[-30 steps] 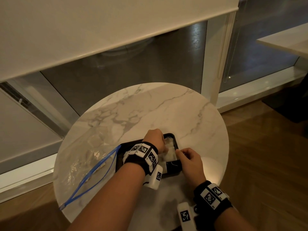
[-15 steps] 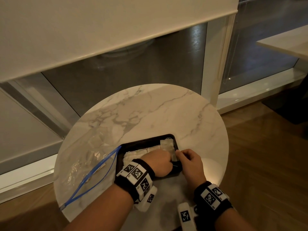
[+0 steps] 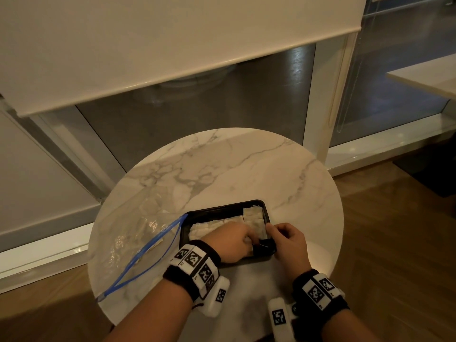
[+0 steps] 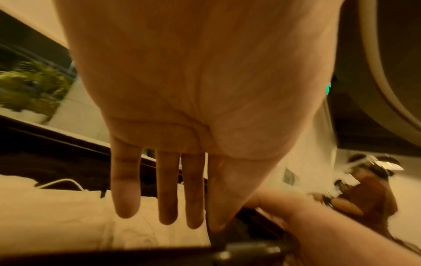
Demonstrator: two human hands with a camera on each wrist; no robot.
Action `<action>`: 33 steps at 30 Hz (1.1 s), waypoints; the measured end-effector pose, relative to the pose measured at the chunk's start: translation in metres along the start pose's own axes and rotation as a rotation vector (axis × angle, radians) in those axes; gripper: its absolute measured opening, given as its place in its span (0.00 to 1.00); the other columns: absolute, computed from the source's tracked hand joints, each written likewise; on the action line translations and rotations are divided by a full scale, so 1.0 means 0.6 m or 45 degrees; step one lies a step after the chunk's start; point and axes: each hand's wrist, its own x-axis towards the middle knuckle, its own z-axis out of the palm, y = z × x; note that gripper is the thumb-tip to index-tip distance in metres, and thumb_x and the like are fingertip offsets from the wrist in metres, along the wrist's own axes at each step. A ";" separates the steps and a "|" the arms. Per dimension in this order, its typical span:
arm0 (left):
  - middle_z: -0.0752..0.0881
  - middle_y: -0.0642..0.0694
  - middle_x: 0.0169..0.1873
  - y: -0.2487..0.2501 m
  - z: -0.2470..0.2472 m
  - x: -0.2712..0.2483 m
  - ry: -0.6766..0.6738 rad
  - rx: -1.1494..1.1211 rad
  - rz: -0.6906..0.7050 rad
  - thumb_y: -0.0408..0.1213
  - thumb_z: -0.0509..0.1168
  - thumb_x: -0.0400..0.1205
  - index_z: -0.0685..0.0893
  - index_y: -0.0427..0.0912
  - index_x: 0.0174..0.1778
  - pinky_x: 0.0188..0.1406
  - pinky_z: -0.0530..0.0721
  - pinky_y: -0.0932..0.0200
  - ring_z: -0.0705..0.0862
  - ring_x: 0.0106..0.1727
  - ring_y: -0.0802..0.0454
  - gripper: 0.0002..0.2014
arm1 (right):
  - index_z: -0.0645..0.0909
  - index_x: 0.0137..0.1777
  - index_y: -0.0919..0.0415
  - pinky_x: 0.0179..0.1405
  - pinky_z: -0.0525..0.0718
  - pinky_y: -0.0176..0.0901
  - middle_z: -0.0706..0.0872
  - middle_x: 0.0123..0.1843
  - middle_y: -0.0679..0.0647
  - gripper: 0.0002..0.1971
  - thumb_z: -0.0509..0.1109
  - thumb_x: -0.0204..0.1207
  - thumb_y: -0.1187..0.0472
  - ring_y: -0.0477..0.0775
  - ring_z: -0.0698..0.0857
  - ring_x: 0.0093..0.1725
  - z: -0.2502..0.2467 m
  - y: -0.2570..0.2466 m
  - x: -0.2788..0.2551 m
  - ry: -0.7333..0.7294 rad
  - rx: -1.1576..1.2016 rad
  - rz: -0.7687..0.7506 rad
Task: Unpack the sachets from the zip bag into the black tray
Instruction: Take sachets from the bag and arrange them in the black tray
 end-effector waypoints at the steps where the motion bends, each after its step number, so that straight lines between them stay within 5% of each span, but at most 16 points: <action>1: 0.86 0.51 0.65 -0.008 -0.005 -0.005 0.077 -0.059 -0.015 0.37 0.61 0.87 0.87 0.53 0.65 0.60 0.79 0.62 0.83 0.65 0.53 0.15 | 0.85 0.39 0.63 0.28 0.78 0.41 0.85 0.30 0.54 0.11 0.75 0.78 0.56 0.50 0.81 0.30 0.000 -0.003 0.000 -0.003 0.005 0.010; 8: 0.88 0.58 0.52 -0.067 -0.038 -0.049 0.635 -0.344 -0.119 0.32 0.67 0.83 0.90 0.52 0.56 0.54 0.80 0.70 0.85 0.54 0.61 0.12 | 0.84 0.36 0.65 0.23 0.75 0.36 0.84 0.28 0.53 0.13 0.74 0.80 0.58 0.47 0.78 0.25 -0.003 -0.016 -0.006 -0.024 0.030 0.058; 12: 0.87 0.61 0.44 -0.097 -0.044 -0.098 0.868 -0.394 -0.121 0.41 0.77 0.76 0.92 0.55 0.46 0.54 0.85 0.63 0.84 0.48 0.64 0.05 | 0.84 0.38 0.64 0.25 0.77 0.40 0.85 0.30 0.54 0.13 0.73 0.80 0.57 0.51 0.81 0.29 -0.008 -0.018 -0.006 -0.011 0.020 0.085; 15: 0.86 0.63 0.47 -0.131 -0.036 -0.137 0.897 -0.433 -0.152 0.52 0.83 0.68 0.92 0.59 0.39 0.55 0.81 0.64 0.84 0.52 0.66 0.08 | 0.85 0.39 0.65 0.28 0.80 0.44 0.87 0.33 0.58 0.13 0.73 0.80 0.56 0.56 0.83 0.33 -0.015 -0.021 -0.003 0.043 -0.014 0.106; 21: 0.83 0.63 0.54 -0.189 -0.006 -0.216 0.987 -0.280 -0.448 0.58 0.83 0.62 0.92 0.63 0.31 0.64 0.78 0.49 0.77 0.61 0.57 0.09 | 0.86 0.48 0.61 0.41 0.84 0.46 0.89 0.44 0.58 0.11 0.71 0.82 0.53 0.57 0.87 0.45 -0.026 -0.040 -0.010 0.126 -0.163 0.048; 25: 0.77 0.59 0.70 -0.205 0.002 -0.258 0.694 -0.194 -0.684 0.60 0.80 0.66 0.92 0.66 0.34 0.73 0.71 0.44 0.69 0.73 0.52 0.07 | 0.83 0.51 0.58 0.48 0.84 0.52 0.86 0.46 0.55 0.06 0.71 0.81 0.56 0.57 0.85 0.48 -0.020 -0.069 -0.027 0.315 -0.241 -0.029; 29: 0.68 0.58 0.81 -0.206 0.013 -0.274 0.676 -0.139 -0.762 0.56 0.78 0.72 0.92 0.66 0.47 0.78 0.63 0.42 0.61 0.80 0.50 0.09 | 0.81 0.49 0.54 0.49 0.87 0.56 0.85 0.45 0.54 0.01 0.71 0.80 0.60 0.56 0.84 0.45 0.011 -0.109 -0.062 0.301 -0.293 -0.276; 33: 0.63 0.56 0.84 -0.219 0.030 -0.276 0.729 0.004 -0.770 0.51 0.75 0.77 0.89 0.69 0.55 0.80 0.62 0.43 0.59 0.82 0.48 0.11 | 0.82 0.46 0.57 0.35 0.87 0.34 0.86 0.40 0.51 0.04 0.71 0.80 0.66 0.43 0.86 0.38 0.062 -0.142 -0.111 -0.022 -0.307 -0.515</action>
